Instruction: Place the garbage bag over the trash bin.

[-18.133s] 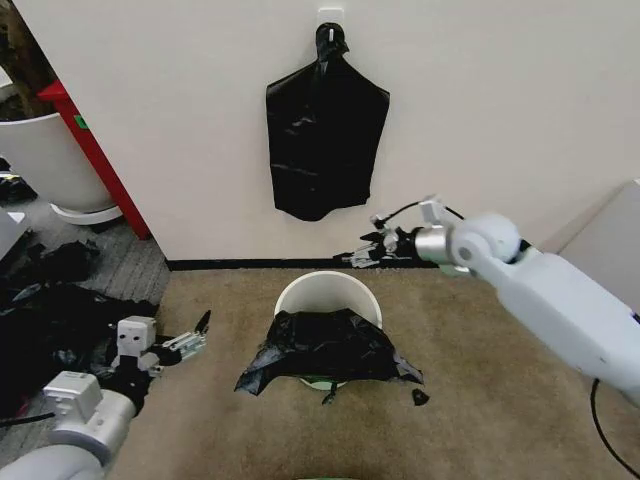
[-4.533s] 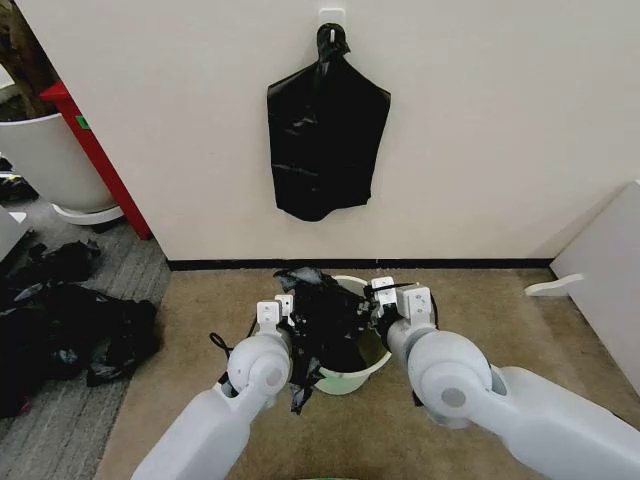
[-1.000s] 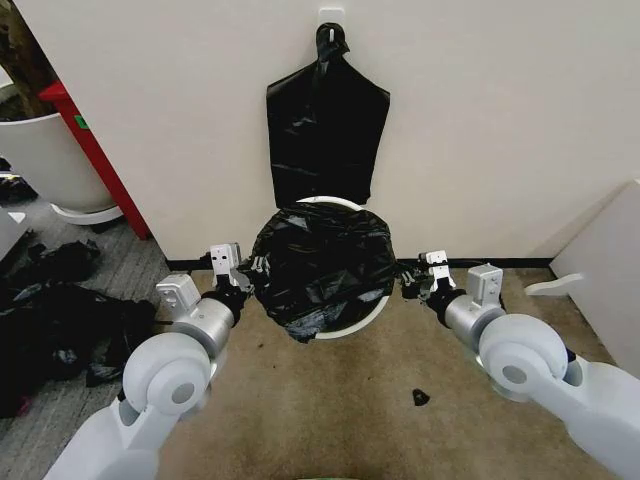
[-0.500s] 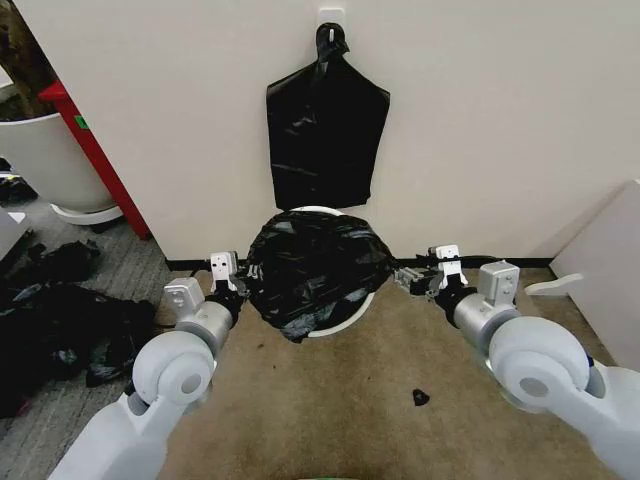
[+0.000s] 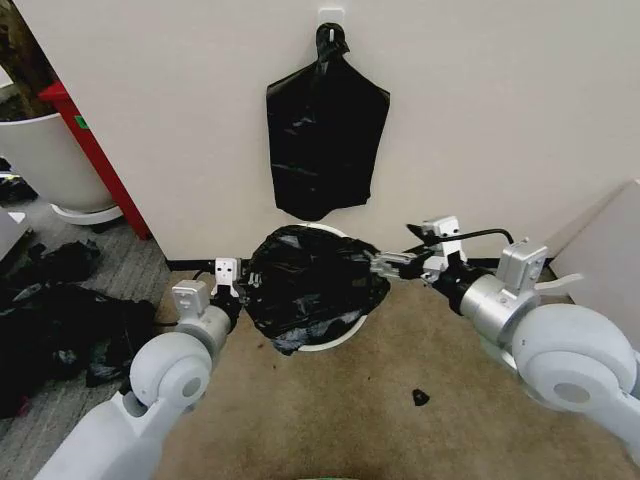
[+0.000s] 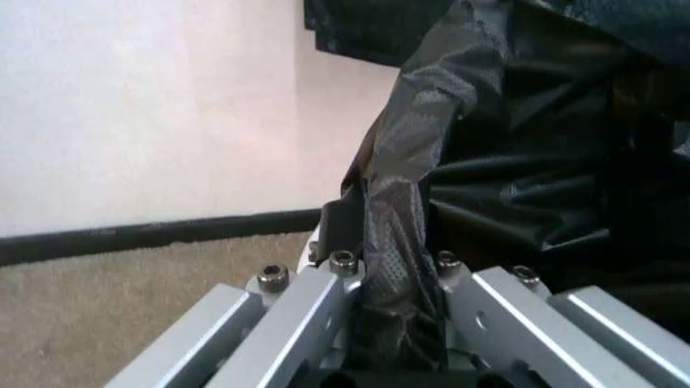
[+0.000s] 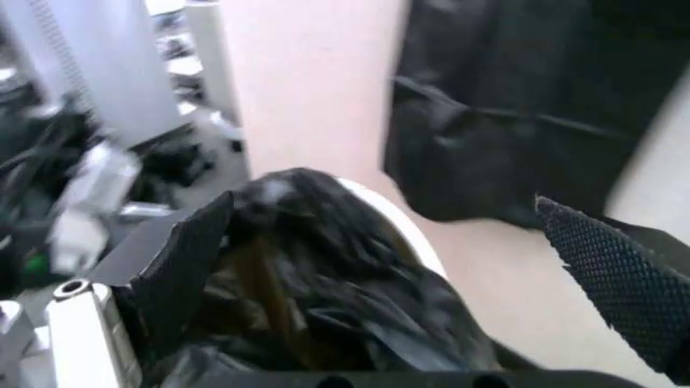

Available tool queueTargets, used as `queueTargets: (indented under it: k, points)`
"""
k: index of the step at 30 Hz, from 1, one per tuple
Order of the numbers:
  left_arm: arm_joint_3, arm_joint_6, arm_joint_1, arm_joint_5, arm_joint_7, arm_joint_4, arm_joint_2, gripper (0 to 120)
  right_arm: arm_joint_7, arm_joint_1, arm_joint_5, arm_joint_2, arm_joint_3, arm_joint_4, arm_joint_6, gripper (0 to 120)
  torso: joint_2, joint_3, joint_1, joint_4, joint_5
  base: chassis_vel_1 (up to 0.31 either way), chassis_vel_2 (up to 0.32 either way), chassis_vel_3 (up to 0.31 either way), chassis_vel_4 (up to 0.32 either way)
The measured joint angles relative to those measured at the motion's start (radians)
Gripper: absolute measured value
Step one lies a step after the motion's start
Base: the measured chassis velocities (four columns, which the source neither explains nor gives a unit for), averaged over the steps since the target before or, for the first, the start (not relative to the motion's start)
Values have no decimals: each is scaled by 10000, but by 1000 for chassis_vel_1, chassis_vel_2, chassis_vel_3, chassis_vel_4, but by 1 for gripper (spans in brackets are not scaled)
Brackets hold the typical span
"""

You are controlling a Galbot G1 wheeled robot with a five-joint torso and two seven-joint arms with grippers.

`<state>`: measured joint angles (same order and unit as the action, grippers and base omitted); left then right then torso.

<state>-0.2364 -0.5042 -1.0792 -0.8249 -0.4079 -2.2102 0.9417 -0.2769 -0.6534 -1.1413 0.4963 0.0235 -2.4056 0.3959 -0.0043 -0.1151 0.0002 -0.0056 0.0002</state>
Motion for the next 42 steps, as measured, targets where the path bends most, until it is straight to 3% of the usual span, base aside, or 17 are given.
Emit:
queueTargets:
  k: [1, 4, 9, 11, 17, 31, 42]
  points:
    - [75, -125, 178, 44, 60, -73, -99, 1, 552, 739, 386, 153, 751, 148, 350, 100, 0, 0, 0, -8, 2, 0, 0, 0, 0]
    - [75, -183, 180, 151, 69, -160, -142, 1, 432, 1604, 480, 483, 1861, 219, 668, 100, 0, 0, 0, -3, -4, 0, 0, 0, 0]
    - [43, -185, 41, 476, 164, -315, -167, 1, -232, 2517, 592, 977, 2828, 527, 892, 94, 0, -1, 0, -2, -1, 0, 0, 0, 0]
    - [38, -185, -2, 560, 201, -346, -171, 1, -333, 2590, 558, 1024, 2881, 543, 937, 94, 0, 0, 0, -2, -1, 0, 0, 0, 0]
    - [5, -169, -139, 719, 297, -478, -170, 1, -1108, 2821, 298, 1206, 3400, 659, 1289, 70, 0, 0, 0, -3, -3, 0, 0, 0, 0]
    - [5, -160, -140, 726, 380, -694, -161, 1, -1432, 2464, 616, 1125, 3582, 828, 1380, 52, 0, 0, 0, -4, 0, 0, 0, 0, 0]
    - [19, -132, -218, 998, 553, -687, -130, 1, -1569, 2421, 636, 1128, 3574, 847, 1377, 14, 0, 1, 0, -4, -1, 0, 0, 0, 0]
